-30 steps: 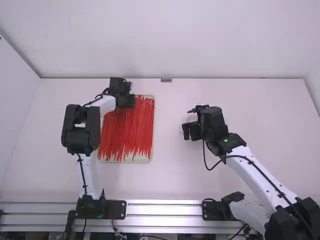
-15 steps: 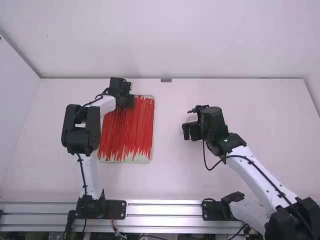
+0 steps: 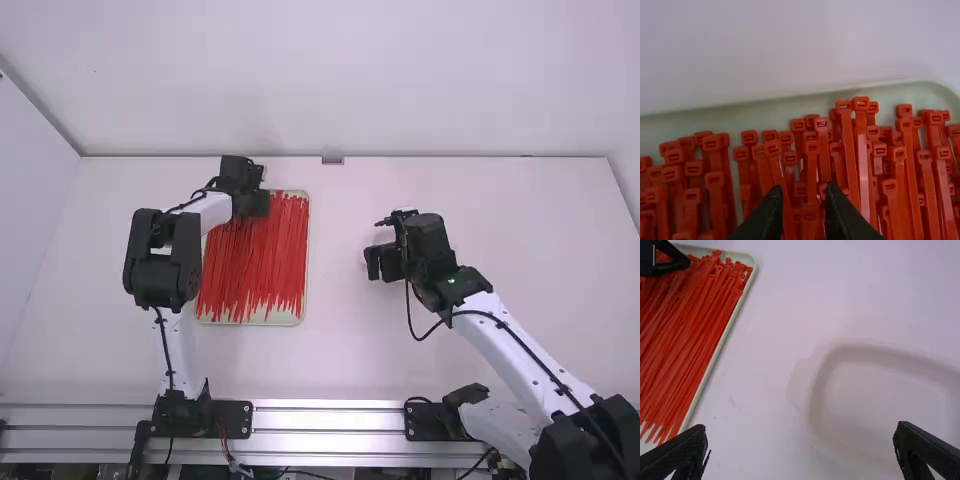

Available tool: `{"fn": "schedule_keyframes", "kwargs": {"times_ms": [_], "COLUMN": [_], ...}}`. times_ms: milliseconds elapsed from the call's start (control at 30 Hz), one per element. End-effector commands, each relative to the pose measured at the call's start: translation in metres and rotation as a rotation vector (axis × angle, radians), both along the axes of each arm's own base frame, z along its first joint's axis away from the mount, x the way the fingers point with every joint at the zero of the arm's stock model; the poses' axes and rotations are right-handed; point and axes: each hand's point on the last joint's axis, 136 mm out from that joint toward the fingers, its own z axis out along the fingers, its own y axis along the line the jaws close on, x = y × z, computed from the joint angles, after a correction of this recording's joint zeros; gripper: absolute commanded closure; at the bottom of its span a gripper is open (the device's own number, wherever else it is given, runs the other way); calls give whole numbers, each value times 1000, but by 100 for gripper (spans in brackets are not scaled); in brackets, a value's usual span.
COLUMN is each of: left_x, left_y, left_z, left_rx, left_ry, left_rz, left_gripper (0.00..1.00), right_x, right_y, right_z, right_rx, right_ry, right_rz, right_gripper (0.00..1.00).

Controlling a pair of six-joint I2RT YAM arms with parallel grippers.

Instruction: Fasten the cable tie

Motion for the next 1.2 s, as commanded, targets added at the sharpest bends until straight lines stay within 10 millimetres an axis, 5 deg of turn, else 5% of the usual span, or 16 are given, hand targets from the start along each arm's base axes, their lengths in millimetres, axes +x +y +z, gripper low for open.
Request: {"fn": "schedule_keyframes", "kwargs": {"times_ms": [0, 833, 1167], "left_x": [-6, -14, -14], "left_y": [-6, -6, -6], "left_z": [-14, -27, -27], "left_rx": [3, 0, 0], "left_ry": [24, 70, 73], "left_rz": [-30, -25, -24], "left_gripper": [76, 78, 90], "right_x": [7, 7, 6], "right_y": [5, 4, 5], "right_z": [14, 14, 12], "right_rx": [12, 11, 9], "right_ry": [-28, -27, -24], "right_rz": [4, 4, 6], "right_gripper": [1, 1, 1]}}
